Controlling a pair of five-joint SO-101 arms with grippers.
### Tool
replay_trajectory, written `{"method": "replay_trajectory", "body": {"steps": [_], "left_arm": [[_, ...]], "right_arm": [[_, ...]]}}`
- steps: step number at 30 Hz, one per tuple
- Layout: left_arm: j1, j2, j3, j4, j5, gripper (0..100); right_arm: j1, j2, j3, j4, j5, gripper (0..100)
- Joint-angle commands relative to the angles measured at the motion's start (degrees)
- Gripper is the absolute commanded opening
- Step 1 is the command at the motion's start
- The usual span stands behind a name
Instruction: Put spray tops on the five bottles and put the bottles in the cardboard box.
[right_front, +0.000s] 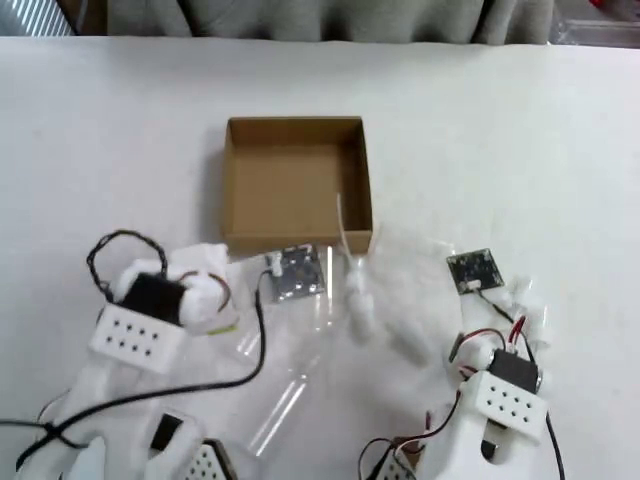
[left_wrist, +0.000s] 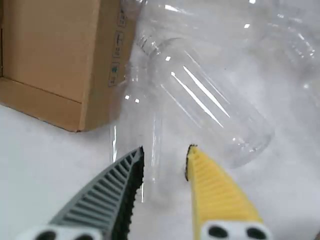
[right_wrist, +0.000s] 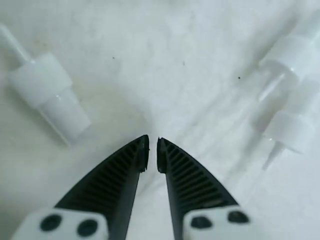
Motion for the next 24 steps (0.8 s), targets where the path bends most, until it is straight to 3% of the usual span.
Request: {"method": "replay_trajectory", "body": {"steps": [1, 6, 11, 17, 24], "left_arm": [[0.6, 4.4, -3.3, -3.3, -2.2, 16], [-0.9, 10.6, -3.3, -9.2, -2.3, 26], [-3.1, 16.6, -3.5, -16.5, -2.4, 26], [-3.0, 25.9, -11.3, -16.5, -2.5, 26], [-3.2, 36.8, -19.5, -11.2, -4.0, 26]], "right_arm": [[-1.2, -0.6, -0.4, -0.3, 0.6, 1.5], [-1.5, -0.6, -0.4, -0.3, 2.6, 1.5], [-1.5, -0.6, -0.4, -0.2, 3.1, 1.5], [-1.5, -0.5, -0.4, -0.2, 3.3, 1.5], [-1.5, -0.4, -0.4, -0.2, 3.3, 1.5]]}}
